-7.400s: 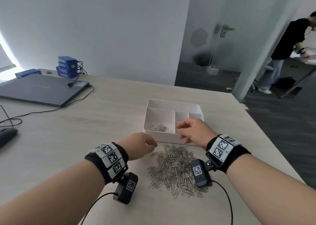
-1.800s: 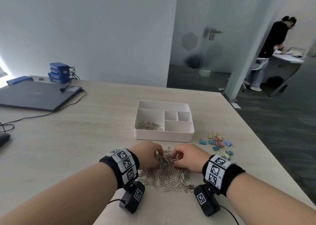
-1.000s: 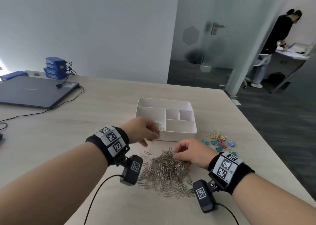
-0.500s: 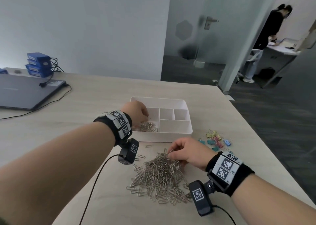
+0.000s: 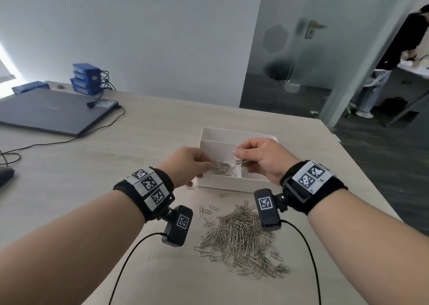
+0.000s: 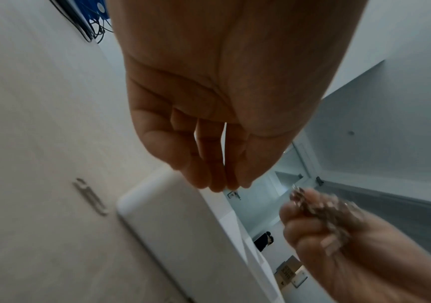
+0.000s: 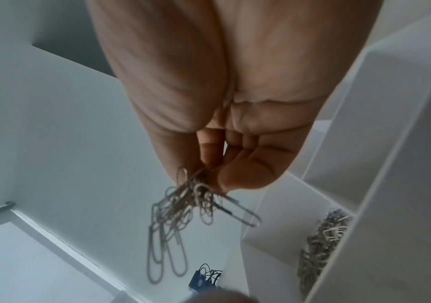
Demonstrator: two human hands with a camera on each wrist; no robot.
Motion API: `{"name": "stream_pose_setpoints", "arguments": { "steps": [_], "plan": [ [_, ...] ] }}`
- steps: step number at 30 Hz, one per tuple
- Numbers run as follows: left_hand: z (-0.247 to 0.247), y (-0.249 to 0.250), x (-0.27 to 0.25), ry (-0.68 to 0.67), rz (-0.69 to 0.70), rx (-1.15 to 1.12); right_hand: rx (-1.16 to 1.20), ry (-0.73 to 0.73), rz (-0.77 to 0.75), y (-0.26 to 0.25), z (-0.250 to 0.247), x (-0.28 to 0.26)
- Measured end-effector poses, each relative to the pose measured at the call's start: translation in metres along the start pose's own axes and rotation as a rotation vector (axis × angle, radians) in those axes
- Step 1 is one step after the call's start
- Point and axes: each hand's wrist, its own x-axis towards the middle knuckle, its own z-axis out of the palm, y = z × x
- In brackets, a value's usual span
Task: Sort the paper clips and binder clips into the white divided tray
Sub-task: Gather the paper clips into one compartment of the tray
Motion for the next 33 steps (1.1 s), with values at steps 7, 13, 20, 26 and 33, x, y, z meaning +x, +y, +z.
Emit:
{"name": "stream_pose_setpoints", "arguments": {
  "steps": [7,13,20,26,33],
  "plan": [
    [0.008,-0.026,-0.021,-0.055,-0.035,0.165,-0.274,0.195,-0.029,0.000,0.031,0.047],
    [0.008,-0.042,-0.022,-0.033,-0.017,0.436,-0.551,0.219,-0.002,0.015,0.043,0.058],
    [0.017,-0.046,-0.025,-0.221,-0.033,0.563,-0.396,0.136,-0.032,0.018,0.023,0.021],
    [0.030,-0.037,-0.033,-0.265,0.042,0.566,-0.862,-0.193,-0.068,0.032,0.025,-0.031],
    [0.046,-0.017,-0.052,-0.338,0.095,0.552,-1.168,-0.429,0.004,0.050,0.032,-0.048]
  ]
}}
